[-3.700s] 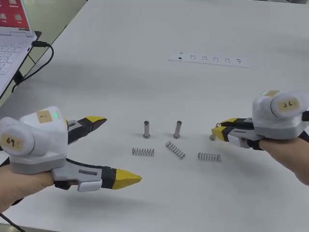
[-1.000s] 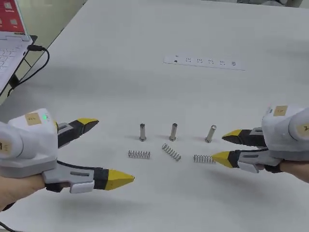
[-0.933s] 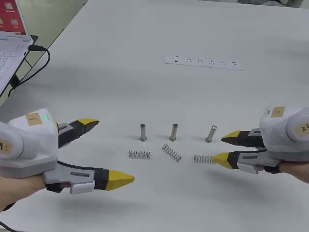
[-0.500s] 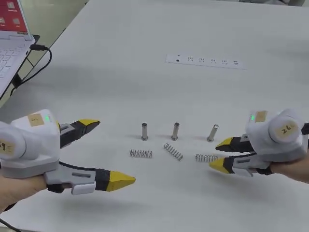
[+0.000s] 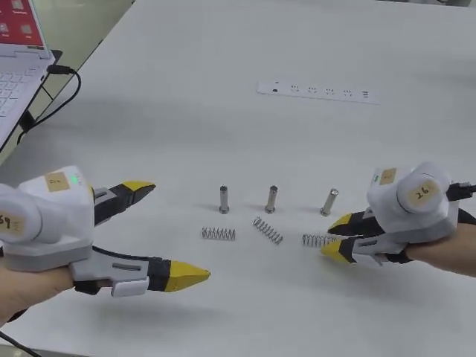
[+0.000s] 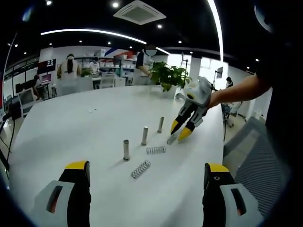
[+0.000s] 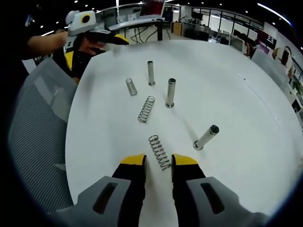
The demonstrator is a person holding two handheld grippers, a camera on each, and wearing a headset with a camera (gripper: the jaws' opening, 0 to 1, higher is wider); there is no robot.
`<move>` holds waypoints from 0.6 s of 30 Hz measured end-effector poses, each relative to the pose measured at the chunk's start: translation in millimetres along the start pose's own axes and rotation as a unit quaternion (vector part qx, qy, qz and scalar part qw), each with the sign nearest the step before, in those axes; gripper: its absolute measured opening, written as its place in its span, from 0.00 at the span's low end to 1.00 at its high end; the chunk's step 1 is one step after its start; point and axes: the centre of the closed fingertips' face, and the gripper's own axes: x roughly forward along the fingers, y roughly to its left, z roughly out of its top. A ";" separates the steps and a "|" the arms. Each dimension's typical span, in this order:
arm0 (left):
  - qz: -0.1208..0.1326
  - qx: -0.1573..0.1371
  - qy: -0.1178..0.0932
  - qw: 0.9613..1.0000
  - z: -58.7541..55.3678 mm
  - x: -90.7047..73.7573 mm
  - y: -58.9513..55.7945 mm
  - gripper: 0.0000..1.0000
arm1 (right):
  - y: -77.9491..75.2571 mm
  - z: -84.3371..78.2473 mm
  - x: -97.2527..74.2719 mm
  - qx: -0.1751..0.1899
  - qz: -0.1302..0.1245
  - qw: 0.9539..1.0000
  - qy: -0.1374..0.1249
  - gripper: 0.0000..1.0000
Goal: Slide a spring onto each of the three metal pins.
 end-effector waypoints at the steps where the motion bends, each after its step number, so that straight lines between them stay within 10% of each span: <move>1: 0.000 0.000 0.000 1.000 -0.2 0.0 -0.2 0.98 | 0.0 0.0 0.6 0.000 0.000 1.000 0.000 0.19; 18: 0.001 -0.003 -0.001 1.000 -2.1 0.0 1.1 0.98 | 0.2 -10.5 7.3 -0.001 0.003 1.000 0.023 0.09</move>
